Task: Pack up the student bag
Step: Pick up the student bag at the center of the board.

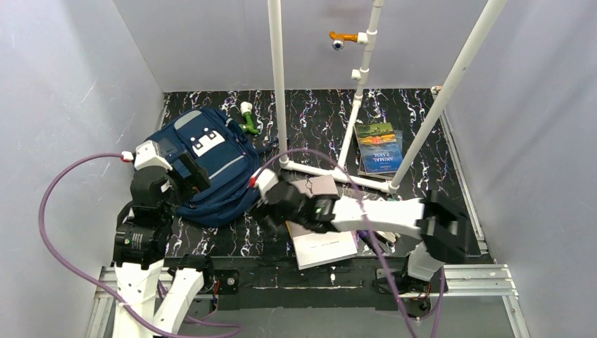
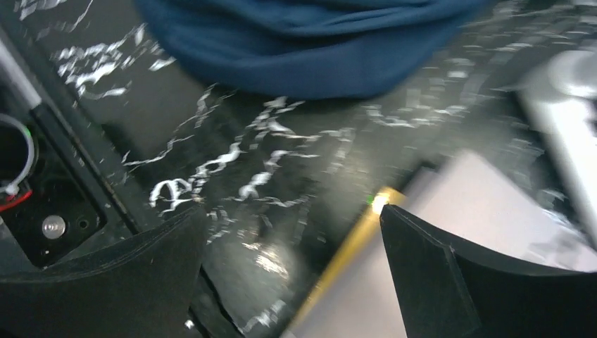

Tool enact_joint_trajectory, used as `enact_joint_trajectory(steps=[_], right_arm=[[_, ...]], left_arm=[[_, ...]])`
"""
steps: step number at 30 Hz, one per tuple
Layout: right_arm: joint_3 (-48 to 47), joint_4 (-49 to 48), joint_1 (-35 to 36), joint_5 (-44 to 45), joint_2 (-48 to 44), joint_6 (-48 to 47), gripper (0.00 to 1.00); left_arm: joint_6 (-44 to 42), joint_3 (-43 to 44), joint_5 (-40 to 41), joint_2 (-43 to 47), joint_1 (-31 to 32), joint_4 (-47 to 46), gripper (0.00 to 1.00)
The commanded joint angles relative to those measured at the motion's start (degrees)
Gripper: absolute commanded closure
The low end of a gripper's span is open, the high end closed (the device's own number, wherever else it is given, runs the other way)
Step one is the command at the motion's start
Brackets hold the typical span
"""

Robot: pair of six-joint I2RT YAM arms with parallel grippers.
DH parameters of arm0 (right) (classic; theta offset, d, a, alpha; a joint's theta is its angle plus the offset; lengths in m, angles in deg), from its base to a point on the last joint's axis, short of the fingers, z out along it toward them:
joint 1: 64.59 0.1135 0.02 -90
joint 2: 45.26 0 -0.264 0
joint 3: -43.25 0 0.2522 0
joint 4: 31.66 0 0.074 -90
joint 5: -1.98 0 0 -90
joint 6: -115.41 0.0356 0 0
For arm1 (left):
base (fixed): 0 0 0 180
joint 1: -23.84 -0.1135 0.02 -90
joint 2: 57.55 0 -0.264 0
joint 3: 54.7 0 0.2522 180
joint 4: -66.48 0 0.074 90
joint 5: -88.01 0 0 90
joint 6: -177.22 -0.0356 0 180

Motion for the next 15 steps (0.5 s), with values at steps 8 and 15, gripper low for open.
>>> enact_joint_trajectory(steps=[8,15], right_arm=[[-2.35,-41.79,8.39,0.14,26.60,-46.95,0.07],[-11.16,-50.58,9.08,10.38,41.14,-69.16,0.07]], left_arm=[[-1.11,11.51,16.73,1.93,0.93,15.80,0.01],[-1.42,9.54,10.77,1.88,2.00,14.56,0.01]])
